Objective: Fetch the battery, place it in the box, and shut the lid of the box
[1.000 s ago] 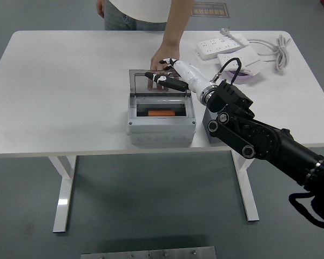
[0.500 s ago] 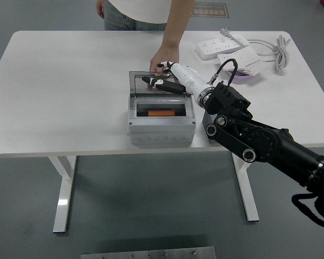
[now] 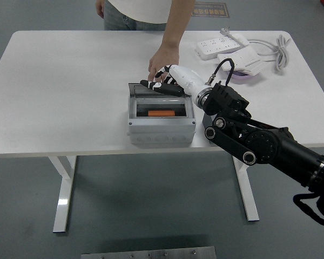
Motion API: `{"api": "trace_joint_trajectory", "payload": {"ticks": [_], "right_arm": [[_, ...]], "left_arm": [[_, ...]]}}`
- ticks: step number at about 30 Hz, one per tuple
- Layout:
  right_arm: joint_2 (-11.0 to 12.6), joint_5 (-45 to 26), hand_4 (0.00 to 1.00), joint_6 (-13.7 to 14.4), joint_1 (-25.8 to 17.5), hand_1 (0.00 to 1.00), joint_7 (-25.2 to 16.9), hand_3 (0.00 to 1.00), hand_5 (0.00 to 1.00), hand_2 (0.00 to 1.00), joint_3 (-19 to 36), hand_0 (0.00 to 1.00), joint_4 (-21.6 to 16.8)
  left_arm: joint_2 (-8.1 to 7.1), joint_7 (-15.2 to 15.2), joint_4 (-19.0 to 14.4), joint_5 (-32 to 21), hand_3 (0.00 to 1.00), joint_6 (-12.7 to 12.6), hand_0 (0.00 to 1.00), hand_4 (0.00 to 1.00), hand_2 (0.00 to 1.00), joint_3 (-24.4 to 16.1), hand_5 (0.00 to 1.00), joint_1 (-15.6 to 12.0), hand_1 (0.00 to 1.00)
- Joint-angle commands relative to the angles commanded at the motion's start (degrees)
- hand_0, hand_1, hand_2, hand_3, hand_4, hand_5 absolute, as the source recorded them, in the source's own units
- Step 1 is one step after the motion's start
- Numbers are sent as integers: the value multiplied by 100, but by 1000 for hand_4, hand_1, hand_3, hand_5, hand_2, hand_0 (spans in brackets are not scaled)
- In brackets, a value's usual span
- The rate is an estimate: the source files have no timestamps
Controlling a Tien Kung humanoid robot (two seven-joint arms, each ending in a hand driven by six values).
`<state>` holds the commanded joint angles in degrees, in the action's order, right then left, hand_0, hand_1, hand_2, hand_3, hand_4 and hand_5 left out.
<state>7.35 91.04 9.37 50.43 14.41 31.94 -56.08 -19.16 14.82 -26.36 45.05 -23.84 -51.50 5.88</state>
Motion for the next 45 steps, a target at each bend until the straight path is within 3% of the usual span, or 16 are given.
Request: {"api": "trace_joint_trajectory", "payload": {"ticks": [2,3,15,45], "right_arm": [[2,29,998,-27,4,302,36,719,998,386,-7,274,-25],[2,32,998,-36,5,282,45,715,998,336,-9,247,-29],[-8,86,998,-127,-10,262,152,711,998,306,-40,235,-53],[98,542,966,-548,-4,272,671,713,998,327,192,251,-507]], "left_arm": [[1,-17,2,-5,701,2,662,782,668,-1,659,-2,755],[2,-21,2,-8,700,2,662,784,668,-2,659,-2,756],[14,-51,3,-9,690,18,662,786,668,-16,656,-8,755],[20,-151,6,-37,660,34,664,794,663,-40,650,-33,754]]}}
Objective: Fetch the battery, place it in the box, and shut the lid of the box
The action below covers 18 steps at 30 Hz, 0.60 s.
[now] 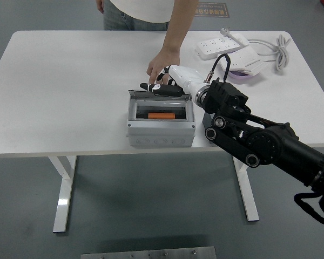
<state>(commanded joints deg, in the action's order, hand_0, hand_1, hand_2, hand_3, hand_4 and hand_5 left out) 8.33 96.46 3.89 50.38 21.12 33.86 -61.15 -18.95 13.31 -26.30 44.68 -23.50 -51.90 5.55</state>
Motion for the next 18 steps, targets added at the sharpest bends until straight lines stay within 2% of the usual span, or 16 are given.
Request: {"api": "trace_joint_trajectory", "payload": {"ticks": [18], "right_arm": [[-4,-64,956,-59,-101,272,45,710,998,330,-120,244,-56]], "left_arm": [[4,-42,3,30,652,-15,666,798,660,-22,646,2,755]]}}
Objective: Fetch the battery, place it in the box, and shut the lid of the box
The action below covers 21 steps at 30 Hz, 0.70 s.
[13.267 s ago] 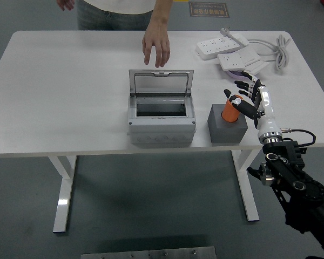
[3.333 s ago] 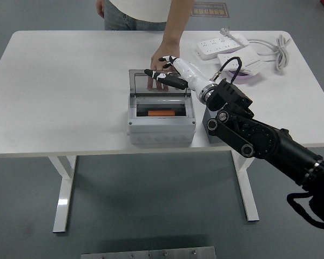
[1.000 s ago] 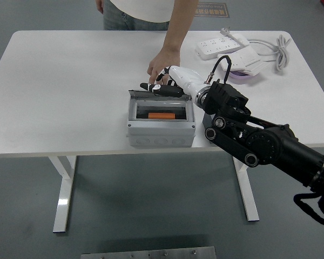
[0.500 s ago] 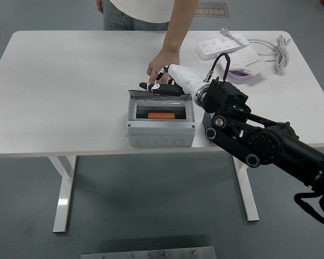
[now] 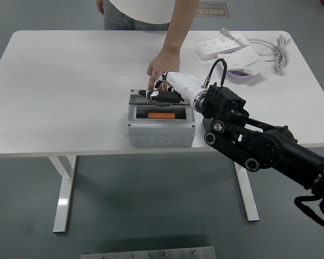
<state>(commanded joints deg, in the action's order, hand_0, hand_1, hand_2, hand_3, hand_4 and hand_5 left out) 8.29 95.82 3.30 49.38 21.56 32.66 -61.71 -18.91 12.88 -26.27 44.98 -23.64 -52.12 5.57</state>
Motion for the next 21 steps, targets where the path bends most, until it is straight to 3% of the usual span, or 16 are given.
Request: {"api": "trace_joint_trajectory", "payload": {"ticks": [21], "right_arm": [[104,-162,943,63,-276,273,-113,710,998,330,27,244,213]], "left_arm": [[4,-125,14,-133,650,-50,666,799,659,49,645,-3,755]]}}
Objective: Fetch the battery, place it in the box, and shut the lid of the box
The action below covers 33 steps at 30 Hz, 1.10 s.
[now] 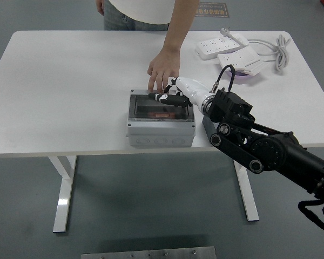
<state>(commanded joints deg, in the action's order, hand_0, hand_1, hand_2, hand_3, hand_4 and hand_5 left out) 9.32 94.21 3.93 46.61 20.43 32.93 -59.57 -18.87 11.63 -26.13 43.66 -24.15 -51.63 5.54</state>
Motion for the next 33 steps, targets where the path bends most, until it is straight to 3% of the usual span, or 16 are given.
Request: {"api": "trace_joint_trajectory", "payload": {"ticks": [8,14,18,22,28,32,33], "right_arm": [[103,50,942,-3,-121,280,-7,709,998,330,158,247,-117],[356,299,941,-222,-139,297,142,710,998,344,752,255,-449],[520,408,940,-196,-285,296,68,710,998,344,1216,256,-671],[645,52,939,196,-602,289,-440,709,998,344,1746,249,-679],[705,-1075,941,705,-1271,290,-1646,697,998,346,2702,247,-453],[695,-1967,941,791,-1678,290,-2516,697,998,346,3333,247,-367],[687,-2173,877,768,-1754,327,-2704,619,998,392,3474,305,-365]], "left_arm": [[15,-26,0,-7,650,-14,667,800,658,4,644,-3,755],[17,-34,-2,-18,650,-33,668,801,657,-5,645,-12,755],[30,-44,-1,-43,649,-44,668,801,655,6,642,-16,755],[53,-60,2,-89,649,-51,669,803,654,27,640,-27,754],[95,38,1,-174,649,31,669,804,654,47,638,-62,754],[106,109,-4,-221,649,94,669,804,654,45,638,-82,754],[107,122,-5,-235,649,109,670,803,654,47,637,-84,755]]}}
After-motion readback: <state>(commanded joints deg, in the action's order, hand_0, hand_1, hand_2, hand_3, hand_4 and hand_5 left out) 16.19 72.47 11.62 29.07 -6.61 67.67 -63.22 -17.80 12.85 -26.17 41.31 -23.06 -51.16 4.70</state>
